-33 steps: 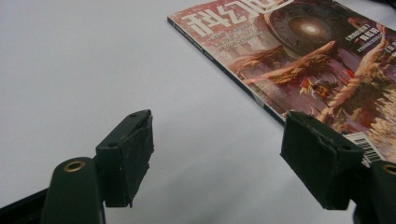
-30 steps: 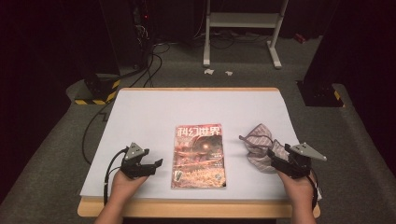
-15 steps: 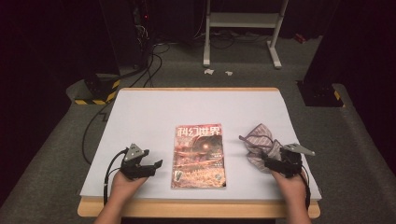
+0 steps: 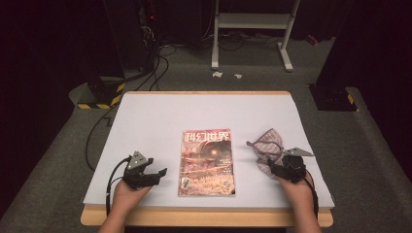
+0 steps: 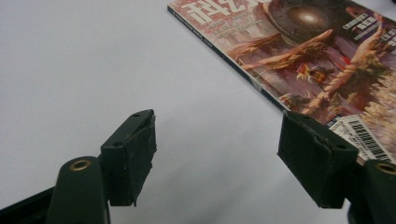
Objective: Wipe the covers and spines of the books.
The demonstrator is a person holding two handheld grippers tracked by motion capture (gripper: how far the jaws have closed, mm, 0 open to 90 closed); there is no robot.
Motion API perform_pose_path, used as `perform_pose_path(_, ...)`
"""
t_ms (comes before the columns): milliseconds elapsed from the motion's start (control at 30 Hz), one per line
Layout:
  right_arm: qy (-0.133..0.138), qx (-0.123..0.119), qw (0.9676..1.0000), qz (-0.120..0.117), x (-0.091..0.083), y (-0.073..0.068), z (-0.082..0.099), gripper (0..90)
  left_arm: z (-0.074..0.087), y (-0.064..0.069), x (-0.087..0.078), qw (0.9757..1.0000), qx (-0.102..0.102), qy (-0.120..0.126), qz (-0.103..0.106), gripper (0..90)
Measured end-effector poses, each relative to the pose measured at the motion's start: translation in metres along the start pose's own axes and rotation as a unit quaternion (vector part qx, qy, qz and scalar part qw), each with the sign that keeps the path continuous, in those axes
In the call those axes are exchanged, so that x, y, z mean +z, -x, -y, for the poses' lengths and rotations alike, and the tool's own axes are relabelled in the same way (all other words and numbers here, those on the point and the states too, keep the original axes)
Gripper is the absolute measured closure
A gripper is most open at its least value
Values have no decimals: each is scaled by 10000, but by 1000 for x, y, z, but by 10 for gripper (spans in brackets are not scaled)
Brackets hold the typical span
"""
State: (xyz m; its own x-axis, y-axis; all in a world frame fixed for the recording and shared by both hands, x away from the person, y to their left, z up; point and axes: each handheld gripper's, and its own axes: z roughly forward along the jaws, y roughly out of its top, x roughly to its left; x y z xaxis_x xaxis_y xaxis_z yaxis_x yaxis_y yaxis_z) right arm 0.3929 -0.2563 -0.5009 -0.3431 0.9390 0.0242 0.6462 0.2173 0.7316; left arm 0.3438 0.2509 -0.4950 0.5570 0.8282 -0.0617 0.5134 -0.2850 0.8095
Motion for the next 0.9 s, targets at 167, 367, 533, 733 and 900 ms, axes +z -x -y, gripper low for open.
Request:
perform_pose_path(167, -34, 23, 10000, 33, -1, 0, -1, 553, 0, 2, -2, 10000, -1, 51, -30, 292)
perform_pose_path(367, -21, -61, 9999, 100, -1, -4, -1, 603, 0, 4, -5, 9998, 6, 168, -111, 294)
perform_pose_path(533, 44, -193, 9997, 163, -3, -6, 0, 605, 8, 3, 1, 9990, 298, 24, -324, 278)
perform_pose_path(733, 134, -217, 9996, 146, -8, -5, -1, 634, 5, 1, 2, 9992, 345, 52, -176, 289)
perform_pose_path(900, 294, -144, 9994, 136, -16, -3, 0, 638, 2, 7, -2, 9991, 370, 190, -64, 321)
